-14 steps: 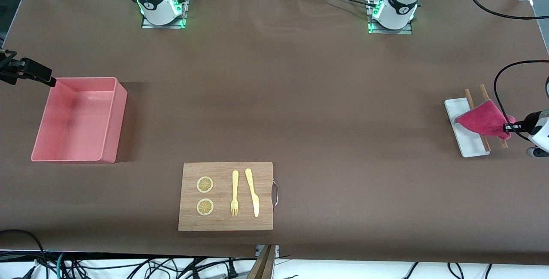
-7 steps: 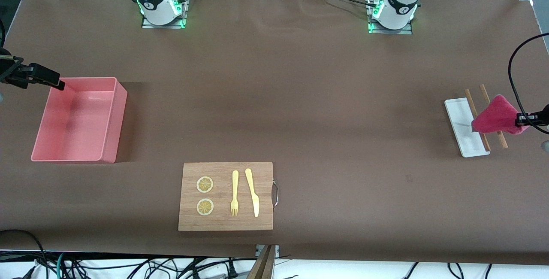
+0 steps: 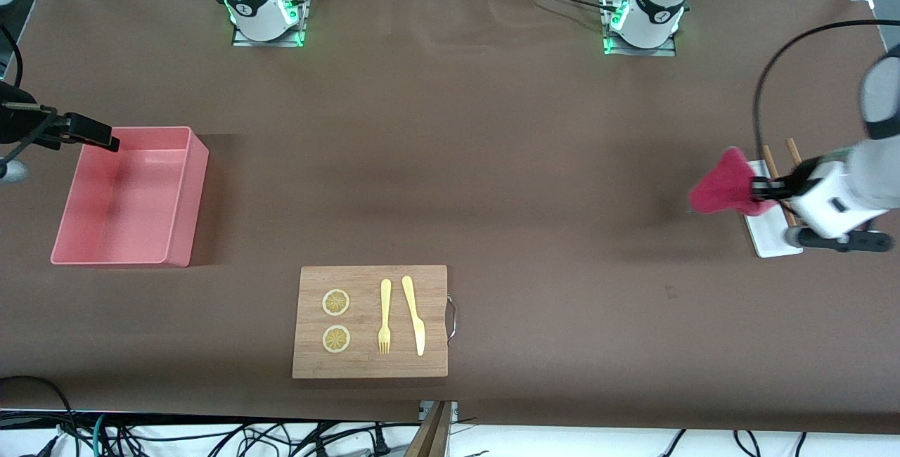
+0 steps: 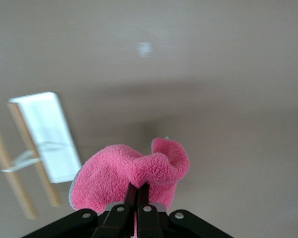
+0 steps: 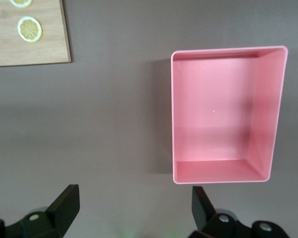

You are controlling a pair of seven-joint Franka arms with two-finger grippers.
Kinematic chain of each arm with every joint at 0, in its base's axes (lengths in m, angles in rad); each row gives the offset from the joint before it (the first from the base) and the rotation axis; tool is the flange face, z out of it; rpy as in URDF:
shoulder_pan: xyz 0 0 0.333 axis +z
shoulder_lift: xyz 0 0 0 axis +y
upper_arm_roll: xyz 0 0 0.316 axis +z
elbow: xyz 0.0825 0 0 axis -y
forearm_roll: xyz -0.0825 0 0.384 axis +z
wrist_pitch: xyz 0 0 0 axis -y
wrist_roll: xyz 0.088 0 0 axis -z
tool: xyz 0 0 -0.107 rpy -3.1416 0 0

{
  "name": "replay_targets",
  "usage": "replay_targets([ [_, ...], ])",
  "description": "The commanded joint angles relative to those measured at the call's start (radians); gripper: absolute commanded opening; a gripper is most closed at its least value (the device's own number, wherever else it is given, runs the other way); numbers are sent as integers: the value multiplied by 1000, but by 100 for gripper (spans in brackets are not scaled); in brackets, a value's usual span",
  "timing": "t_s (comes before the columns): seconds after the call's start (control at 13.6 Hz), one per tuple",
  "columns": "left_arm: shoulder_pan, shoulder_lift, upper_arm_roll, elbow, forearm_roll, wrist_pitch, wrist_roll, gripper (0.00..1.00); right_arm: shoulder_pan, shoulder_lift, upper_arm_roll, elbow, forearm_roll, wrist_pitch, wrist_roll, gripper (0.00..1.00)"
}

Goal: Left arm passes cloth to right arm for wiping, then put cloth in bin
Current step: 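Lift the cloth with the left gripper while the right gripper approaches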

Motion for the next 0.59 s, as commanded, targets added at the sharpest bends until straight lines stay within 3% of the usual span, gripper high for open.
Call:
replay_targets([
  [0.0,-136,35,5,34,-72,-17,-220,0,8,41,3,0,20,2,-3,100],
  [0.29,-375,182,5,215,-172,-3,-638,0,40,107,10,5,30,59,61,100],
  [0.51,-484,253,5,275,-288,147,-852,0,74,141,10,6,92,96,212,100],
])
